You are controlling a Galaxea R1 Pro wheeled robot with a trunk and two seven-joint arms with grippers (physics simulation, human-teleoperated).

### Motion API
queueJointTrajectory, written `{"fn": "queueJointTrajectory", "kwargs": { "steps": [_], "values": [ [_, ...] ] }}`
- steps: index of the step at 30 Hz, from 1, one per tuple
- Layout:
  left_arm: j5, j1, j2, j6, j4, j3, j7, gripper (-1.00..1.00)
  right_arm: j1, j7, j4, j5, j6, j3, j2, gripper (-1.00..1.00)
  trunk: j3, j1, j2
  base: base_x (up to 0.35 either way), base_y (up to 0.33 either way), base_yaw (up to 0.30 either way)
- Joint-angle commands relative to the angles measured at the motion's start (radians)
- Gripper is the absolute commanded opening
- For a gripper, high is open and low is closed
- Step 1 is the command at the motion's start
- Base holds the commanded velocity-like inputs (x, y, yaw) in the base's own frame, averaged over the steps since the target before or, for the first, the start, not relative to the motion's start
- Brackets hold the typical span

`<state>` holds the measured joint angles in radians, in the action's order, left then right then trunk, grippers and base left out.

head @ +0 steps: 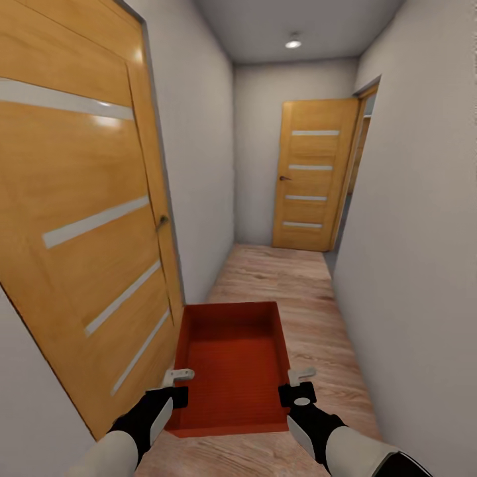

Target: Move the two storage containers from the living room to the garage. In the garage, place one container on the floor and stack the other container on top of it (either order is fine).

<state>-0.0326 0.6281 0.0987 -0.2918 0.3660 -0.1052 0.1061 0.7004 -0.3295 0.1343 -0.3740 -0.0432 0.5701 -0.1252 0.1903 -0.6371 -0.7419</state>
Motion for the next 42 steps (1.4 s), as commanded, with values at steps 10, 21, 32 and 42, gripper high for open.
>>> {"fn": "queueJointTrajectory", "kwargs": {
  "steps": [10,21,32,42],
  "values": [
    [-0.013,-0.001,-0.035,-0.007,-0.001,-0.005,0.006,-1.0,0.002,-0.003,0.002,0.013,-0.015,-0.036,0.009,-1.0,0.001,-0.001,-0.001,0.322,0.0,-0.057],
    [-0.012,-0.001,-0.034,-0.007,-0.001,-0.005,0.006,-1.0,0.002,-0.003,0.002,0.013,-0.015,-0.036,0.008,-1.0,0.001,-0.001,-0.001,0.322,0.019,-0.195],
    [-0.012,-0.001,-0.034,-0.007,-0.001,-0.005,0.006,-1.0,0.002,-0.003,0.002,0.013,-0.015,-0.036,0.008,-1.0,0.001,-0.001,-0.001,0.322,0.093,-0.196],
    [-0.012,-0.001,-0.034,-0.007,-0.001,-0.005,0.006,-1.0,0.002,-0.003,0.002,0.013,-0.015,-0.036,0.007,-1.0,0.001,-0.001,-0.001,0.322,0.101,-0.188]
  ]
}}
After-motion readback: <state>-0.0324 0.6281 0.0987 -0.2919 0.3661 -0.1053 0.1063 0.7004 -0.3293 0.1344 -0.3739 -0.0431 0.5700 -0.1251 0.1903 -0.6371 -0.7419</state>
